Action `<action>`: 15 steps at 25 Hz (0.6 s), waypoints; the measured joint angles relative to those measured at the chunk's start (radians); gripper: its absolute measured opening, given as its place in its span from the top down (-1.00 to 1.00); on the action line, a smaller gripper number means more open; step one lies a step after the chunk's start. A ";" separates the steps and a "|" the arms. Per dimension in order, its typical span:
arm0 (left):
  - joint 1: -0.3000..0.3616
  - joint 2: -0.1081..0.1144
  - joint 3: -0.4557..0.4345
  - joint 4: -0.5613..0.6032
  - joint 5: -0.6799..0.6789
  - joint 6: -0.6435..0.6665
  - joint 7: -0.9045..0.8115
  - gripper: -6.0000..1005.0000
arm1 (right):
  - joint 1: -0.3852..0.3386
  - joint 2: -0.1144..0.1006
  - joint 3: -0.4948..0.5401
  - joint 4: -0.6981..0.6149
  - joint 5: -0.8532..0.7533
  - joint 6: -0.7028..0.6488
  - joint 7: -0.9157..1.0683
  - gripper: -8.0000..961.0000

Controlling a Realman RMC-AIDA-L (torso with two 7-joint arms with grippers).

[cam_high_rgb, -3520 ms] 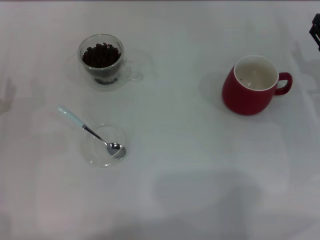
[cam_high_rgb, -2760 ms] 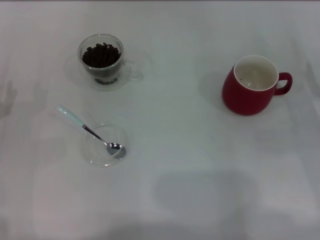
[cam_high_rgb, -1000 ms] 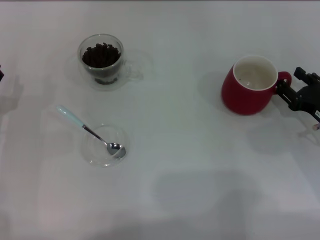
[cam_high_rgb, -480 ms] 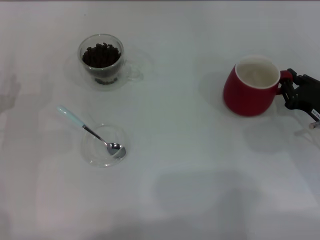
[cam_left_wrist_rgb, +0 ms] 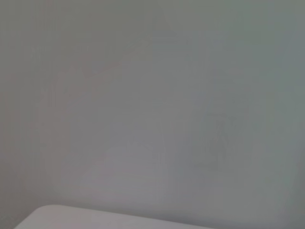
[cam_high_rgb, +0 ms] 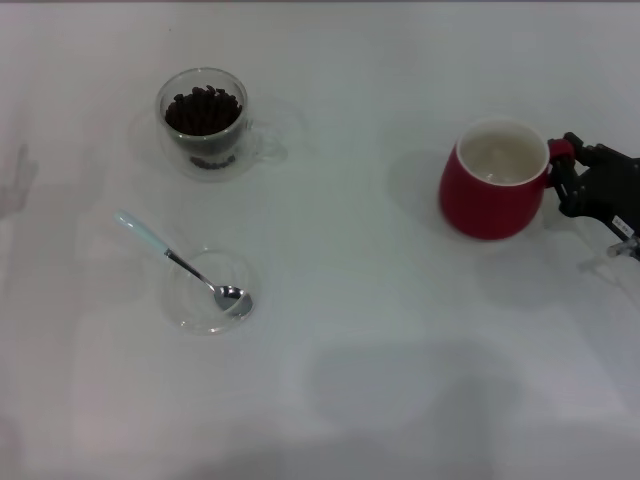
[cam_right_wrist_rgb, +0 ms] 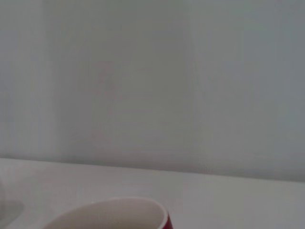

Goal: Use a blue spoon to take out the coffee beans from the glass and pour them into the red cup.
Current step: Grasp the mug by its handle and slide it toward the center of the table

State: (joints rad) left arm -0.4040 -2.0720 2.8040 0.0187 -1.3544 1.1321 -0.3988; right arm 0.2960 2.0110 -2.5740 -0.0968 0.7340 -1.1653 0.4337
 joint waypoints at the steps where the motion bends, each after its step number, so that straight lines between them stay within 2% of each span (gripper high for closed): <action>1: -0.001 0.000 0.000 0.000 0.000 0.000 0.000 -0.71 | 0.000 0.000 0.000 -0.008 0.000 0.001 -0.015 0.61; 9: -0.012 0.001 0.000 -0.006 -0.012 -0.003 0.000 -0.71 | 0.004 0.001 -0.010 -0.090 -0.014 0.018 -0.128 0.61; 15: -0.015 0.001 0.000 -0.008 -0.013 -0.005 0.000 -0.71 | 0.010 0.002 -0.011 -0.131 -0.104 0.034 -0.141 0.61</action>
State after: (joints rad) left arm -0.4195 -2.0709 2.8041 0.0106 -1.3673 1.1268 -0.3988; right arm 0.3061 2.0131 -2.5847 -0.2281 0.6300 -1.1309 0.2931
